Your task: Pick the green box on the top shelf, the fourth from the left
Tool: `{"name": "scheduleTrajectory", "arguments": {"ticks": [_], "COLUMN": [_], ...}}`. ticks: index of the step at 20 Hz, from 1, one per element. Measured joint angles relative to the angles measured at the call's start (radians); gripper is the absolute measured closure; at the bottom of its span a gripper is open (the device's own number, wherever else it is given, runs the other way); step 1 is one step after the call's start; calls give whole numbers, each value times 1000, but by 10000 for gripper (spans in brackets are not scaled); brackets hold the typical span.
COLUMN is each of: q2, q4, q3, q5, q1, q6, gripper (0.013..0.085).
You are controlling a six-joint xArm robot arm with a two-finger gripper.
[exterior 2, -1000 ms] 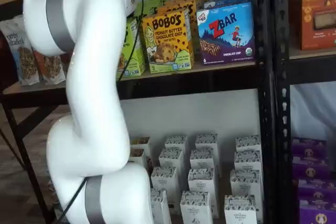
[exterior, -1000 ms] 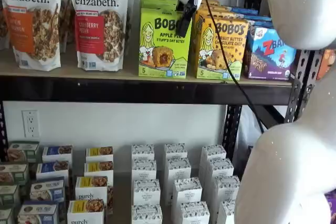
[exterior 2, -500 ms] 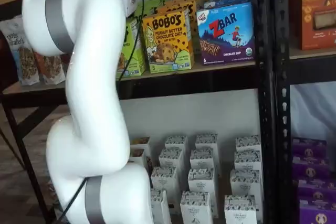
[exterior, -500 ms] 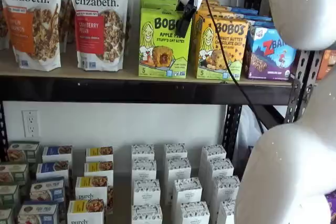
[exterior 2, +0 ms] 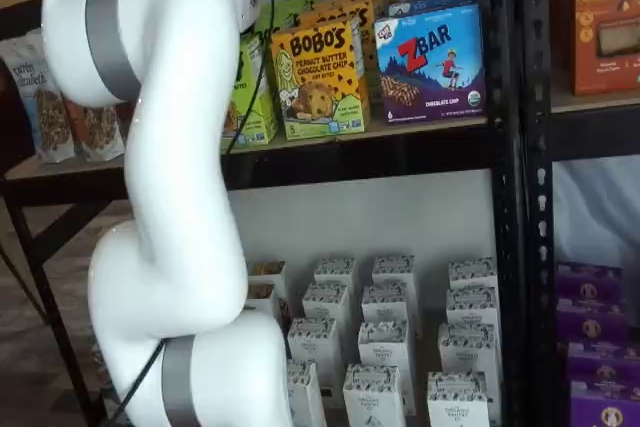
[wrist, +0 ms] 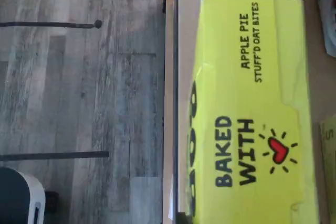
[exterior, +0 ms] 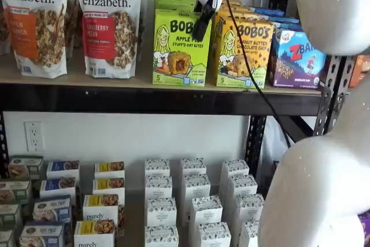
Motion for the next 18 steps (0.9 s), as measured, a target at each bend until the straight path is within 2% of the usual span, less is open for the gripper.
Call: {"name": "scheduleTrajectory", "arguments": {"ticks": [1,2,3,6,7,9,10,11,15,18], "q2": [0,0,0,-1,-1,-1,-1,-1,3,0], "q4": [0,1,1,3,3,4,4,3,-9,0], "q3": [0,0,1,1,2,2,2,1,-5,0], "q5": [0,1,1,1,1,1,1,3,11,6], "q1": [0,0,0,0,0,-1,-1,0,4,2], "q6": [0,0,0,0,0,0,0,0,3,2], "gripper": [570,610,610,690,690,770,770,810,810,810]}}
